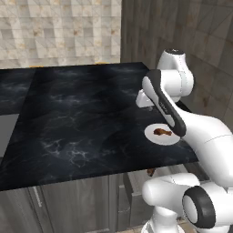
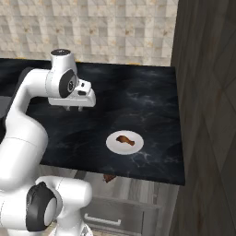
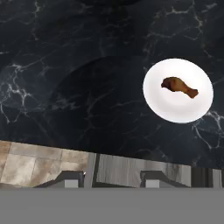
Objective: Pick up the knife from the drawer and place it on the cutting board. Then place the meat from the plate to the cutting board.
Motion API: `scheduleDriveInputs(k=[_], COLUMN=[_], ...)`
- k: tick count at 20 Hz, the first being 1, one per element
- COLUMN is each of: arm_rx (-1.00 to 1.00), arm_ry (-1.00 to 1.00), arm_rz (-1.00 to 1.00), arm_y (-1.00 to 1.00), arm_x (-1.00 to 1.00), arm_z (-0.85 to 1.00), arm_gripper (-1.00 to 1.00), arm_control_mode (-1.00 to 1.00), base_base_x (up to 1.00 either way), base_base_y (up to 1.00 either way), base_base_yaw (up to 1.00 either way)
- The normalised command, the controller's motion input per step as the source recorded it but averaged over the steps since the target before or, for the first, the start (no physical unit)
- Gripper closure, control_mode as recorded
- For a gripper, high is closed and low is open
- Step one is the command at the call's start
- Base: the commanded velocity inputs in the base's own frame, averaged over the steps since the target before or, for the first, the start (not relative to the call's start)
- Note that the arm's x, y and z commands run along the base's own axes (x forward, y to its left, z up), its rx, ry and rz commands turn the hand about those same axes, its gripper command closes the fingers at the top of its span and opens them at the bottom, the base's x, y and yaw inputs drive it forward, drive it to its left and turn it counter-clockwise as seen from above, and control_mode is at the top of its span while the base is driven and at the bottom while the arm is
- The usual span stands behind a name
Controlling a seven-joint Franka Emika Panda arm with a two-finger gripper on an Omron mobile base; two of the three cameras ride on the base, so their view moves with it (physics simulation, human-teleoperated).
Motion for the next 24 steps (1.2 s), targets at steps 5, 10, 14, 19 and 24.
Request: scheduleDriveInputs(k=[5,10,14,19,24], arm_rx=[0.00,0.00,0.00,0.00,0.00], arm_ry=[0.00,0.02,-0.03,0.00,0.00], arm_rz=[0.00,0.03,0.00,0.00,0.00], arm_y=[0.00,0.02,0.00,-0.01,0.00], arm_x=[-0.28,-0.58,-0.76,-0.37,-0.49], arm_z=[0.00,-0.04,0.00,-0.04,-0.03], arm_gripper=[-1.00,-1.00,-1.00,-1.00,-1.00], arm_control_mode=[-1.00,-1.00,-1.00,-1.00,-1.00], base_base_x=[0.00,0.00,0.00,0.00,0.00], base_base_y=[0.00,0.00,0.00,0.00,0.00], base_base_yaw=[0.00,0.00,0.00,0.00,0.00])
